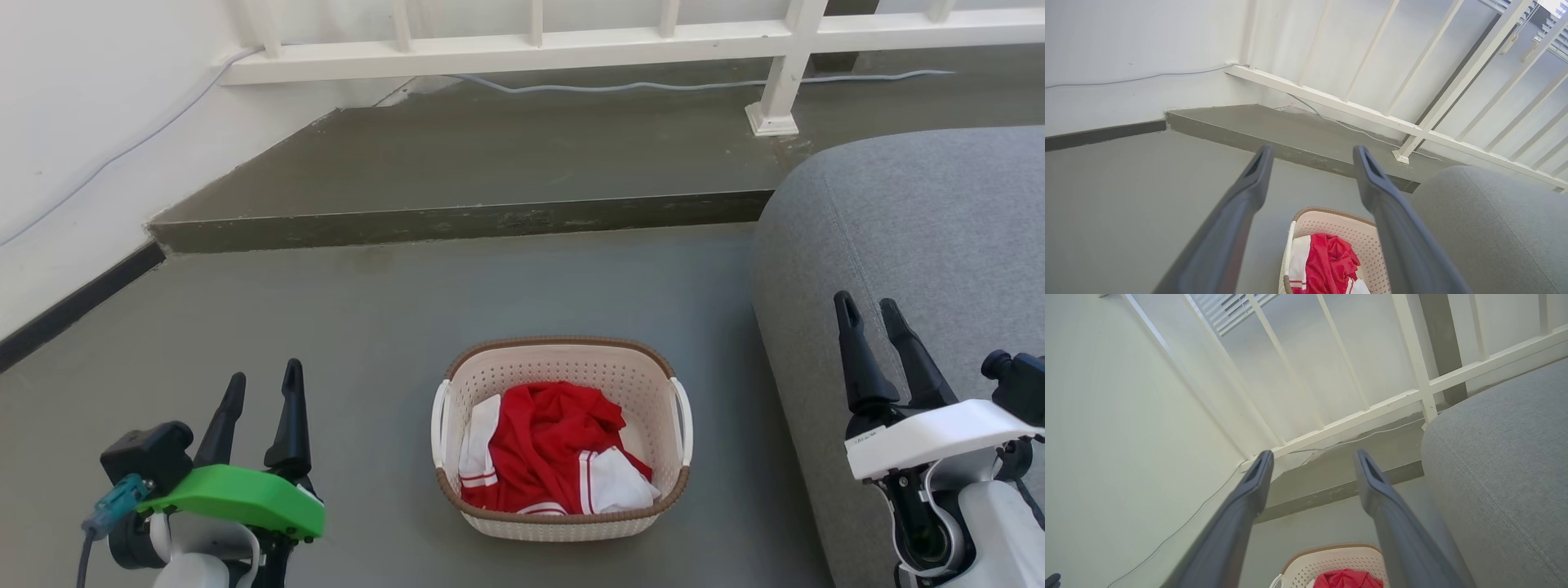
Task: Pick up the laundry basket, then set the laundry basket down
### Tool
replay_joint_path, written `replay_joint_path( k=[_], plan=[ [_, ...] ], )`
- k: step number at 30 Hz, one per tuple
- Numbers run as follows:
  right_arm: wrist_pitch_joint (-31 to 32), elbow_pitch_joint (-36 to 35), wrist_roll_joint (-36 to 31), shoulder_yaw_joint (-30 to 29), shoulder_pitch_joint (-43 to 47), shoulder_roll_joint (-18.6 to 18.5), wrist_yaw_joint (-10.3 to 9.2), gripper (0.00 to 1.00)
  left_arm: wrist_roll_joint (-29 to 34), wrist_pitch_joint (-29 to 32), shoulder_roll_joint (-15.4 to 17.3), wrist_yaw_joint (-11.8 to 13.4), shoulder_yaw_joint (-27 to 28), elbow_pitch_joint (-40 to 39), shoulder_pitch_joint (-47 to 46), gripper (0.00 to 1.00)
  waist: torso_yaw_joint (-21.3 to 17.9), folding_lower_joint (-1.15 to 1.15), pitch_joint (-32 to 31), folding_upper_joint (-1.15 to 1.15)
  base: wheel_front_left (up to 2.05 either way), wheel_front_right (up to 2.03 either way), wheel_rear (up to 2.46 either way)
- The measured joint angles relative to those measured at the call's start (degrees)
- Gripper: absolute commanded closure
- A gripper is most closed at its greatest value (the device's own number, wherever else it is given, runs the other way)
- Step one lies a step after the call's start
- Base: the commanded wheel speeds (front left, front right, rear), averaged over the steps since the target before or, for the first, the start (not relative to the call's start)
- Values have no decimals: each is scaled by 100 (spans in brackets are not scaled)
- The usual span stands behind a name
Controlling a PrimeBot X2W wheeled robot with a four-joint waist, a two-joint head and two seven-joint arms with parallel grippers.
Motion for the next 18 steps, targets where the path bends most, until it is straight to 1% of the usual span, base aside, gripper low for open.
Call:
replay_joint_path(
  k=[18],
  plan=[
    [-352,-141,-1432,57,-76,-2,0,0,1394,-356,-37,1,-127,-213,-31,0,10,0,27,0,0,0,0]
  ],
)
